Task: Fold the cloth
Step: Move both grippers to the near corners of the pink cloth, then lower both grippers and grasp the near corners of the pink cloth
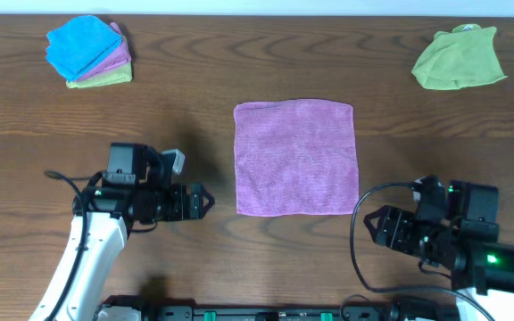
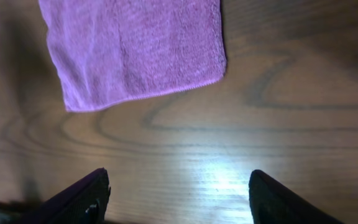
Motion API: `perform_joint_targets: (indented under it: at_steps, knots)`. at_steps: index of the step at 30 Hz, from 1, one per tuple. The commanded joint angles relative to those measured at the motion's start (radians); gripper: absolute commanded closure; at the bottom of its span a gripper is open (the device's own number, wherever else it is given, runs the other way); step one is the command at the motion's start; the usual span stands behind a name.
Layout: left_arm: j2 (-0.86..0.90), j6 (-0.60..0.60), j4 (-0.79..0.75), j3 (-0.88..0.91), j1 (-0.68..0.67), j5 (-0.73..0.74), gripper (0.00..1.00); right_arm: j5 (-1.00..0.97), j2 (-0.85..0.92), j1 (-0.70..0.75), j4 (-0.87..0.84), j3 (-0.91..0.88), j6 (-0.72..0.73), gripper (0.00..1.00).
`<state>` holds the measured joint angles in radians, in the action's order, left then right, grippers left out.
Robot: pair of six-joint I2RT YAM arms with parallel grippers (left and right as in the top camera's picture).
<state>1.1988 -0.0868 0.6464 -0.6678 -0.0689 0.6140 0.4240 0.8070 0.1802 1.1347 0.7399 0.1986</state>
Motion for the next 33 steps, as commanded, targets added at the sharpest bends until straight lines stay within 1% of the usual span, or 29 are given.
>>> perform_joint_targets:
  at_steps: [1,3,11,16,20,25,29,33]
  knots:
    - [-0.004,-0.021,-0.033,0.051,0.01,0.112,0.02,0.127,0.012,0.076,-0.018,-0.052,-0.067,0.28]
    - [-0.004,-0.026,-0.048,0.066,0.01,0.111,0.02,0.161,0.03,0.108,-0.038,-0.074,-0.081,0.29]
    - [0.026,-0.056,-0.125,0.082,0.01,0.1,0.04,0.183,0.154,0.209,-0.117,-0.117,-0.111,0.3]
    - [0.09,-0.088,-0.193,0.084,0.01,0.107,0.04,0.182,0.223,0.216,-0.179,-0.137,-0.11,0.32]
    - [0.172,-0.095,-0.251,0.084,0.01,0.167,0.04,0.182,0.266,0.216,-0.245,-0.163,-0.106,0.35]
    - [0.245,-0.098,-0.293,0.084,0.007,0.204,0.04,0.156,0.295,0.216,-0.311,-0.163,-0.085,0.36]
    - [0.272,-0.105,-0.31,0.084,-0.03,0.2,0.04,0.111,0.315,0.219,-0.332,-0.163,-0.066,0.35]
    - [0.29,-0.156,-0.376,0.084,-0.109,0.194,0.04,0.087,0.335,0.227,-0.34,-0.164,-0.054,0.36]
